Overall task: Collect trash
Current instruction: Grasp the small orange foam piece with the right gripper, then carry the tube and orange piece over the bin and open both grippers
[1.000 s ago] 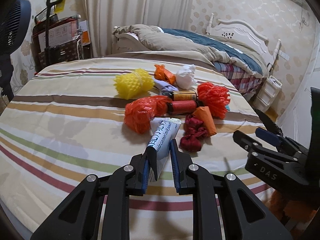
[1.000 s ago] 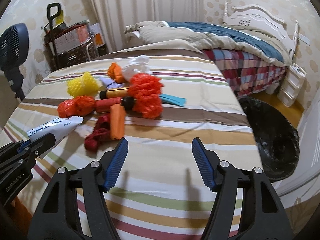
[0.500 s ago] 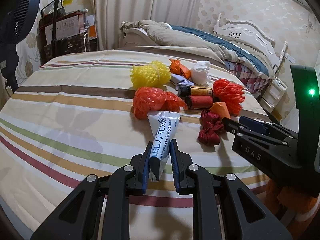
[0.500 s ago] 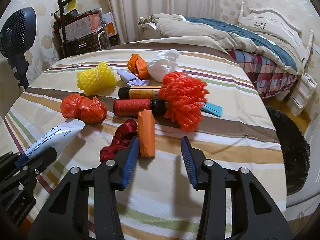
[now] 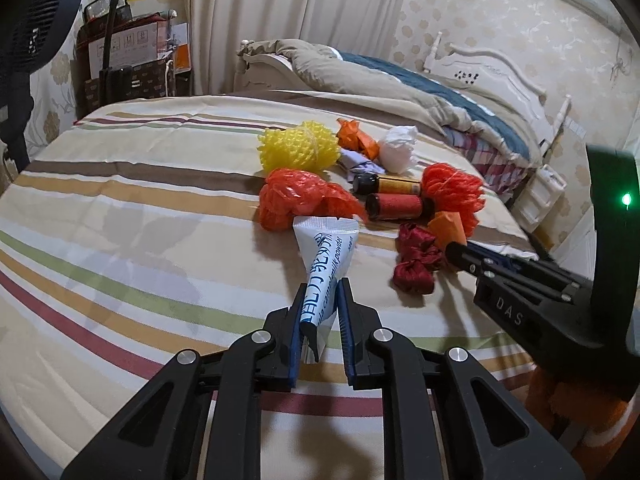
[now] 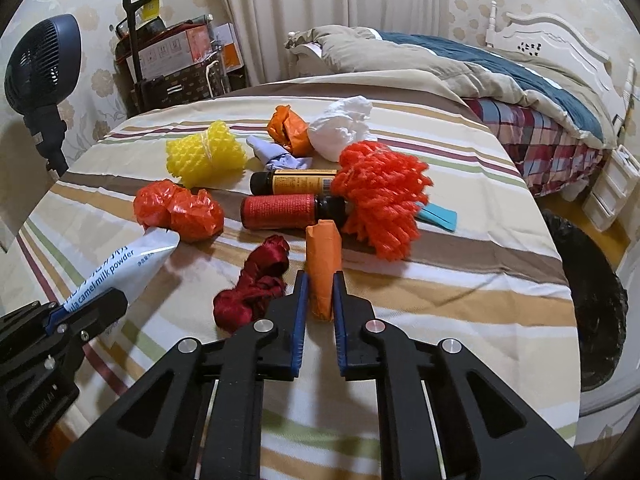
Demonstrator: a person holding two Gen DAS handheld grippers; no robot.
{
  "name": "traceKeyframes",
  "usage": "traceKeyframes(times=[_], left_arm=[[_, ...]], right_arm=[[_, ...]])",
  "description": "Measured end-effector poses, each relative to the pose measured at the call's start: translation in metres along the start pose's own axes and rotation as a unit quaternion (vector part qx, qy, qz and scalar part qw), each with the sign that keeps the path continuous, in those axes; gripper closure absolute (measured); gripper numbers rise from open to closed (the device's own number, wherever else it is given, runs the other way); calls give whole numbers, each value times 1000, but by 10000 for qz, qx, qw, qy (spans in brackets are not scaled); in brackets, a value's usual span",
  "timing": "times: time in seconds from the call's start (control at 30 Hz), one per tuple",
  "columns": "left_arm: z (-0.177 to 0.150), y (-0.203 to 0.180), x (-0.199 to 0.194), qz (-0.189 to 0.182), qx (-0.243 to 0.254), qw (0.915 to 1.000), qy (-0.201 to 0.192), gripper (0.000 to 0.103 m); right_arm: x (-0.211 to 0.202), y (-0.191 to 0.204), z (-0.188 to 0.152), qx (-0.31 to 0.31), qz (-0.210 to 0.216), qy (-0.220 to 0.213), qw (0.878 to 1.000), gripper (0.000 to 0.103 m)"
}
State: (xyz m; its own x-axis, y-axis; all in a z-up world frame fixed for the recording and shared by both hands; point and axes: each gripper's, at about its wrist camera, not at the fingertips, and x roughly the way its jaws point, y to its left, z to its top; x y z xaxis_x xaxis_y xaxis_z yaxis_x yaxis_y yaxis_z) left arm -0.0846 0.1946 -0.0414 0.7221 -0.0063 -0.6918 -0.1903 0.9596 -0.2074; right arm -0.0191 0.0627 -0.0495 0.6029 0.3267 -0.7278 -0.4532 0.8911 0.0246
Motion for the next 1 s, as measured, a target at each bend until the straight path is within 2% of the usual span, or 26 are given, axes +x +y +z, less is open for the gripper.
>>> traceKeyframes(times=[0.27, 0.53, 0.73, 1.0], left_arm=[[-2, -15, -8, -103, 163, 9998, -41, 86], [7, -46, -10, -317, 459, 9983, -183, 86], [22, -88, -2, -622, 798, 9944, -287, 86], [40, -161, 27, -1098, 1270, 9852, -357, 86]], right_arm=[[-21, -22, -14, 217, -72, -119, 9997, 91], [-44, -56, -19, 517, -314, -353, 9975, 91], [-58, -96, -19, 821, -670, -536, 9929, 91], [-65, -169, -21, 1282, -1279, -647, 9813, 91]])
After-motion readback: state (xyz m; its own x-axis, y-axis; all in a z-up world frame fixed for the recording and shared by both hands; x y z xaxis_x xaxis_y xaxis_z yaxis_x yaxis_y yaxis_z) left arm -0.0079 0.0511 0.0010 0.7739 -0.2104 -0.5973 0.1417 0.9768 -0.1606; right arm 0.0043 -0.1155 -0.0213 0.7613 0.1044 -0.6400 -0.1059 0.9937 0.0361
